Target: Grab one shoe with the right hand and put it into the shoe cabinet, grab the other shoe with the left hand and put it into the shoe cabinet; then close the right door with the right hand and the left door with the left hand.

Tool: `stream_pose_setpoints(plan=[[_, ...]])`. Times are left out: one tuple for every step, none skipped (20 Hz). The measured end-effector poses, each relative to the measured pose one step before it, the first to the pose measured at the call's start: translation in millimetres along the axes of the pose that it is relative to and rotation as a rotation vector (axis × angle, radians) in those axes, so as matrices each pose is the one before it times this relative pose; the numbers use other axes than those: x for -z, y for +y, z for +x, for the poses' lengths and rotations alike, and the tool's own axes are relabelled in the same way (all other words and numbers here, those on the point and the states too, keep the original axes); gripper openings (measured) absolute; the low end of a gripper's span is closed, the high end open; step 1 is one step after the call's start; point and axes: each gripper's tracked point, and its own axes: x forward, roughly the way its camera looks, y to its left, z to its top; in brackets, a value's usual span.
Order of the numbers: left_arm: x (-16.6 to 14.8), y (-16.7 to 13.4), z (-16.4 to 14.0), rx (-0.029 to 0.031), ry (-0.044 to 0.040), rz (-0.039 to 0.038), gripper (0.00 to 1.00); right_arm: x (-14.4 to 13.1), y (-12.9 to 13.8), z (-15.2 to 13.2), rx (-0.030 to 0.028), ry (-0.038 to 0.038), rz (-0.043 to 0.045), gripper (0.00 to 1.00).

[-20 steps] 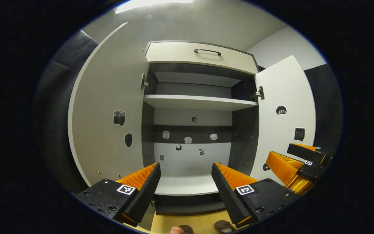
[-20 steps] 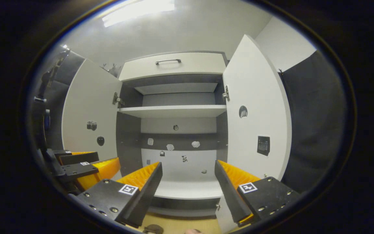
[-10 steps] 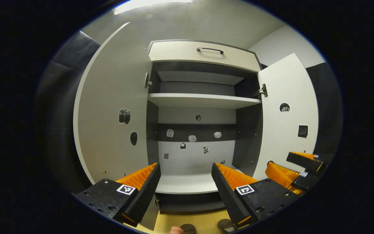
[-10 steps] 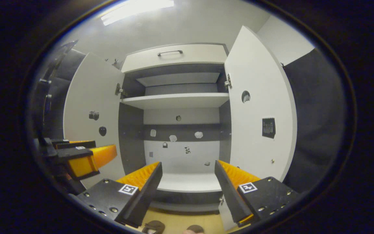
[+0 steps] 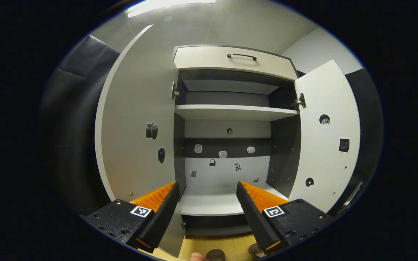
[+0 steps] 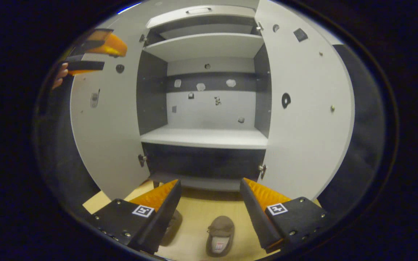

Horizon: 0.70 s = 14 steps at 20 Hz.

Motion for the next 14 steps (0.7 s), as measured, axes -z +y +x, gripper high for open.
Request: stream_pose_setpoints(plan=[[1.44,0.64,0.65,-0.00205,0.00108,-0.00047,0.96,26.83,2.63,5.33,-0.00775,0.05671,-0.00686,0.97],[0.05,0.68,0.12,-0.00250,0.00148,-0.00047,0.96,28.28,2.61,7.50,-0.01272,0.05282,0.00233,0.98],[0.68,2.01,-0.85,-0.00252,0.00102,0.00012,0.96,25.68,1.90,5.92,-0.00854,0.05882,0.00330,0.95],[0.41,2.02,-0.57,-0.00337,0.00275,0.00103,0.96,27.18,0.51,8.37,-0.00644,0.05538,0.00716,0.92],[1.39,1.70,-0.06,-0.00400,0.00225,0.00130,0.96,25.45,-0.22,6.61,-0.00469,0.05471,0.00766,0.86],[0.44,1.75,-0.11,-0.00378,0.00231,0.00138,0.96,22.46,-0.57,5.73,-0.00371,0.05307,0.00877,0.84],[1.20,1.51,-1.06,-0.00435,0.00226,0.00132,0.96,19.75,-0.38,4.42,-0.00221,0.04012,0.00879,0.84],[0.98,1.82,-0.55,-0.00418,0.00421,0.00228,0.96,13.10,0.67,8.48,-0.00300,0.03122,0.00727,0.84],[1.72,1.10,-0.38,-0.00387,0.00434,0.00198,0.96,10.03,-0.46,6.88,-0.00449,0.02537,0.00148,0.84],[1.10,0.93,-0.09,-0.00320,0.00363,0.00194,0.96,12.84,-0.14,8.98,0.00017,0.02251,0.00136,0.84],[1.64,1.39,-0.82,-0.00440,0.00387,0.00133,0.96,7.38,-1.43,6.93,0.00132,0.02053,0.00257,0.85],[1.27,1.70,-0.50,-0.00477,0.00453,0.00186,0.93,5.02,-0.93,7.52,0.00254,0.01095,0.00458,0.85],[1.32,1.77,-0.94,-0.00532,0.00374,0.00181,0.96,1.26,-1.66,7.23,0.00364,0.00605,0.00702,0.85],[0.52,1.56,-0.65,-0.00527,0.00263,0.00293,0.96,0.57,-1.80,5.28,0.00335,0.00202,0.00829,0.85]])
